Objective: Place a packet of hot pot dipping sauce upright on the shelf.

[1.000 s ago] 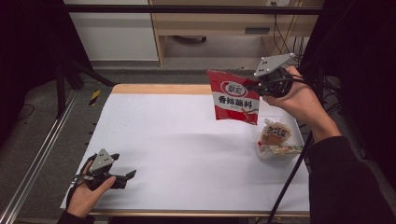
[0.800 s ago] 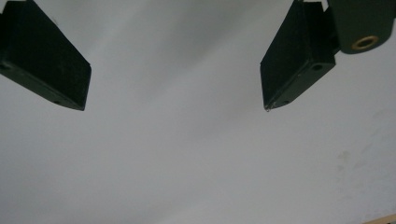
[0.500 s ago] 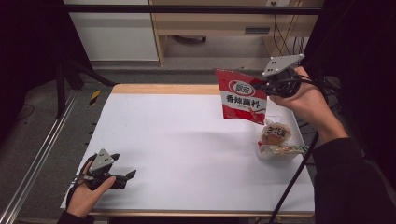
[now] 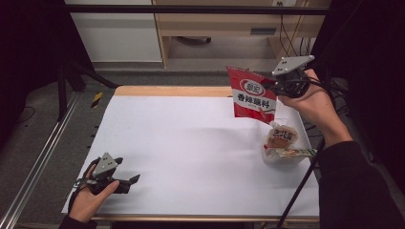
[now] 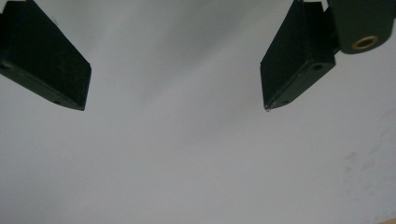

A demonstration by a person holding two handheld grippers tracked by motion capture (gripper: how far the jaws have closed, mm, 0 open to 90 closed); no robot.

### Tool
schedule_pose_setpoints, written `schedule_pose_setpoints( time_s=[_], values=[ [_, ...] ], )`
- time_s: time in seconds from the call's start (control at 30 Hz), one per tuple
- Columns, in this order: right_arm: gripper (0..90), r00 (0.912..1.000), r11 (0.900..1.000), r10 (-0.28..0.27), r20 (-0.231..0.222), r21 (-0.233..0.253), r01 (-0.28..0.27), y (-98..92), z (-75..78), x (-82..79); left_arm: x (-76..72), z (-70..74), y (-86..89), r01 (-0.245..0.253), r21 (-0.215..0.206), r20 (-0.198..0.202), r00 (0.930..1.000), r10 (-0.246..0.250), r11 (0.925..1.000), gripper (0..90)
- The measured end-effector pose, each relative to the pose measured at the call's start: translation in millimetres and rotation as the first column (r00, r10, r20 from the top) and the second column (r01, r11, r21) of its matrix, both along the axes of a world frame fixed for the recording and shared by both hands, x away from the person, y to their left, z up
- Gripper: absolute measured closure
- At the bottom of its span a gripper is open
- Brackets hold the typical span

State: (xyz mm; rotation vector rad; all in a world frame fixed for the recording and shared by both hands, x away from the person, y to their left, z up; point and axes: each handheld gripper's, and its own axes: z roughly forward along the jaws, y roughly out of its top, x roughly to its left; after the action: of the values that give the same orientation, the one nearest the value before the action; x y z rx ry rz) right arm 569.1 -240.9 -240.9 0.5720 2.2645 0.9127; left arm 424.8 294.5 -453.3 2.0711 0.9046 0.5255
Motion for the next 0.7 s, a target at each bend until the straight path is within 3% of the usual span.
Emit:
schedule_pose_setpoints(
  time_s=[0.37,0.7],
  values=[
    [89.8,0.9970,0.997,-0.077,-0.001,0.013,0.077,-21.7,-6.1,2.2,0.0,0.0,-0.2,0.001,0.001,0.000,1.0000,-0.001,1.0000,8.5],
    [89.9,0.9836,0.983,-0.180,0.003,0.047,0.180,-54.6,-7.2,-0.7,0.1,-0.2,-0.4,0.002,0.003,-0.001,1.0000,-0.002,1.0000,8.5]
  ],
)
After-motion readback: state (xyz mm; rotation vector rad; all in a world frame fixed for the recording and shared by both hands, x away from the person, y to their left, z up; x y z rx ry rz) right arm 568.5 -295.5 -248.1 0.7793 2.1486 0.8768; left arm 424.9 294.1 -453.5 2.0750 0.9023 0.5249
